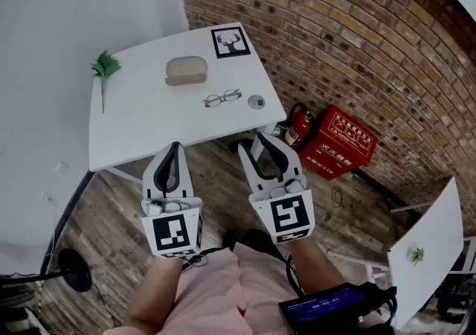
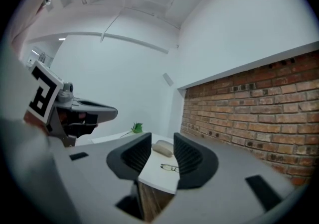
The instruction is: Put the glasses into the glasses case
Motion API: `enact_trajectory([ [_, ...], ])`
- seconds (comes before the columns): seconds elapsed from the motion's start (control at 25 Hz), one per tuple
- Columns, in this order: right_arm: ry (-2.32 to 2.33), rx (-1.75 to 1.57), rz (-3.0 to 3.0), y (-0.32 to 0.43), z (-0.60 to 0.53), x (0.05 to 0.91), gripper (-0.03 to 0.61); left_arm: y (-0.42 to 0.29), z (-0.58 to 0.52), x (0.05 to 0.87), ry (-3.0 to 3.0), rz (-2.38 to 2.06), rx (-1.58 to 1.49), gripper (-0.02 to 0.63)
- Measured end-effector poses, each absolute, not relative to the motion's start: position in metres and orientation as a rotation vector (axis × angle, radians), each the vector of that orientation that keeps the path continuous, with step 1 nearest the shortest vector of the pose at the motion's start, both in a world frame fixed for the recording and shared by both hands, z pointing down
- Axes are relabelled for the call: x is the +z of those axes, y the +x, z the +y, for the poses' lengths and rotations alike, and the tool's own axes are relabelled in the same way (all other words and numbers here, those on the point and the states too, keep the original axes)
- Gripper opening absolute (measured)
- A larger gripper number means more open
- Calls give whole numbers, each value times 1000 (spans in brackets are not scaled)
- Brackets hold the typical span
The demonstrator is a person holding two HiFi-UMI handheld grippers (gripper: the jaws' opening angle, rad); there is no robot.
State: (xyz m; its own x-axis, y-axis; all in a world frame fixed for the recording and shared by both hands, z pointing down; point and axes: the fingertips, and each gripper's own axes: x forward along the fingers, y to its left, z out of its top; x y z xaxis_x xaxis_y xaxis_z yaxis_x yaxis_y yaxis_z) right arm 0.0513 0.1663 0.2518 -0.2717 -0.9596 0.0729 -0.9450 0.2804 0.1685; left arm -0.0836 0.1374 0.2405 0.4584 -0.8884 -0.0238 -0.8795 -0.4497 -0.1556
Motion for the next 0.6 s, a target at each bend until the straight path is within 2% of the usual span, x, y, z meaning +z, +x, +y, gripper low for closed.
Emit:
enact_trajectory([
  [0.6,1672,67,-2401,95,59,322,144,-28,40,318,-2658,1594,-286,6],
])
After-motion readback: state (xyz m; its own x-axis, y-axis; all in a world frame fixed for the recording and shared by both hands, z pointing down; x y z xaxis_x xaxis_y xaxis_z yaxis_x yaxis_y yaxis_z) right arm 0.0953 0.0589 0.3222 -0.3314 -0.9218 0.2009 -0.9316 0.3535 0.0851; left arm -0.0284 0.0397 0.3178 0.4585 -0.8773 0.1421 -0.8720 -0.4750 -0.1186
